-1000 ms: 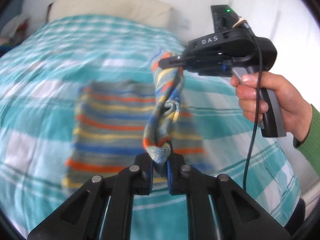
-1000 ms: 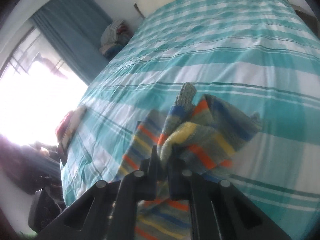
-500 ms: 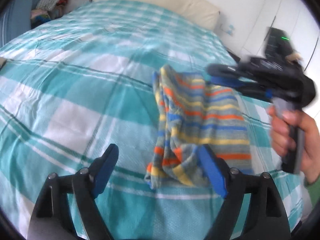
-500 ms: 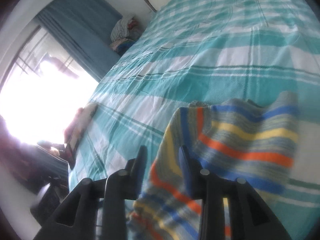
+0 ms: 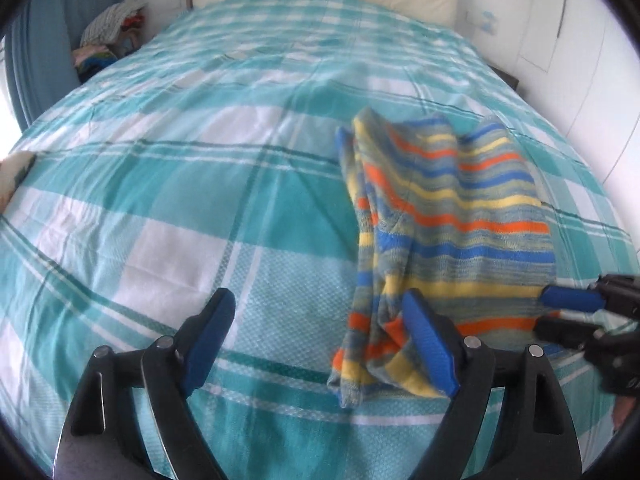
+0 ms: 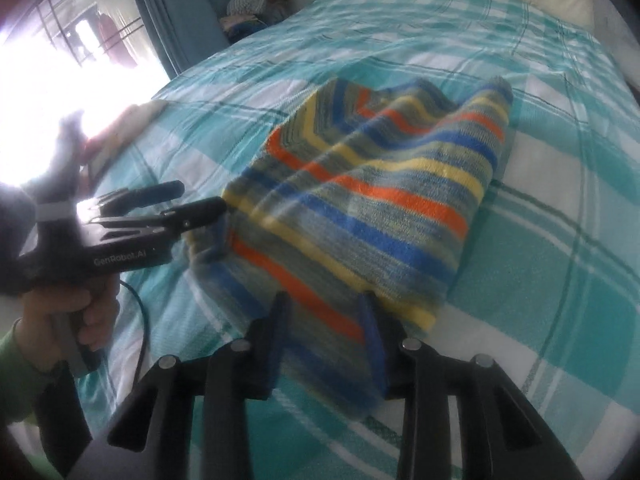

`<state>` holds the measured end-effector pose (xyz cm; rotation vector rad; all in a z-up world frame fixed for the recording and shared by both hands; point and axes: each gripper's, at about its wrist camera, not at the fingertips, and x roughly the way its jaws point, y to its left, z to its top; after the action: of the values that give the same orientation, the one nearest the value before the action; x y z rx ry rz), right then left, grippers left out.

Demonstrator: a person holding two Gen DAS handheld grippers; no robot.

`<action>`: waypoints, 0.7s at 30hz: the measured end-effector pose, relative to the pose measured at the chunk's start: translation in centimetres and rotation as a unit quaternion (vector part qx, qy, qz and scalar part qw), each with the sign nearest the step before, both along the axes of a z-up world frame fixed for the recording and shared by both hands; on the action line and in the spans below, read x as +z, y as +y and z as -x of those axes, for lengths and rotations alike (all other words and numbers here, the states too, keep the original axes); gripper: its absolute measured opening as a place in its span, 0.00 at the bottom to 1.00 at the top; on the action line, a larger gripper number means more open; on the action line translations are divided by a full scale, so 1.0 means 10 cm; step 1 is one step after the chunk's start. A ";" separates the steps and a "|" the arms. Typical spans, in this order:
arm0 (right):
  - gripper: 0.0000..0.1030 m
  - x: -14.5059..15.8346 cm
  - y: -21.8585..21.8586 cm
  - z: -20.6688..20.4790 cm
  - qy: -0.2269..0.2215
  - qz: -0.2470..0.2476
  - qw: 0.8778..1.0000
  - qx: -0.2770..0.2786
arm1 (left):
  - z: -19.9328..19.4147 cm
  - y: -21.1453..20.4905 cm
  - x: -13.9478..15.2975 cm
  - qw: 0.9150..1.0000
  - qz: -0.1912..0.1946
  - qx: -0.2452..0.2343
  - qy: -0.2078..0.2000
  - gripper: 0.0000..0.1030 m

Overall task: Fold small clothes
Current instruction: 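Fold the lifted side over onto the other half with both grippers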

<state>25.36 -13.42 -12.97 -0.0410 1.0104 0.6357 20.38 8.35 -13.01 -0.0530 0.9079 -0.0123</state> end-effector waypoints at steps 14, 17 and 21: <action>0.50 -0.18 -0.04 -0.48 -0.024 -0.003 0.996 -0.084 | -0.33 -0.04 -0.17 0.998 -0.005 -0.019 0.056 0.94; 0.57 0.06 -0.19 -0.38 -0.015 -0.038 0.995 -0.091 | -0.25 0.15 -0.02 0.997 0.054 -0.043 0.025 0.93; 0.82 0.27 -0.63 -0.26 -0.039 -0.084 0.987 -0.135 | -0.34 0.31 0.07 0.986 0.144 -0.088 0.018 0.95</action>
<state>27.95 -19.72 -10.26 0.2150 0.8644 0.4662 23.80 11.44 -12.32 -0.2428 0.9388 -0.3075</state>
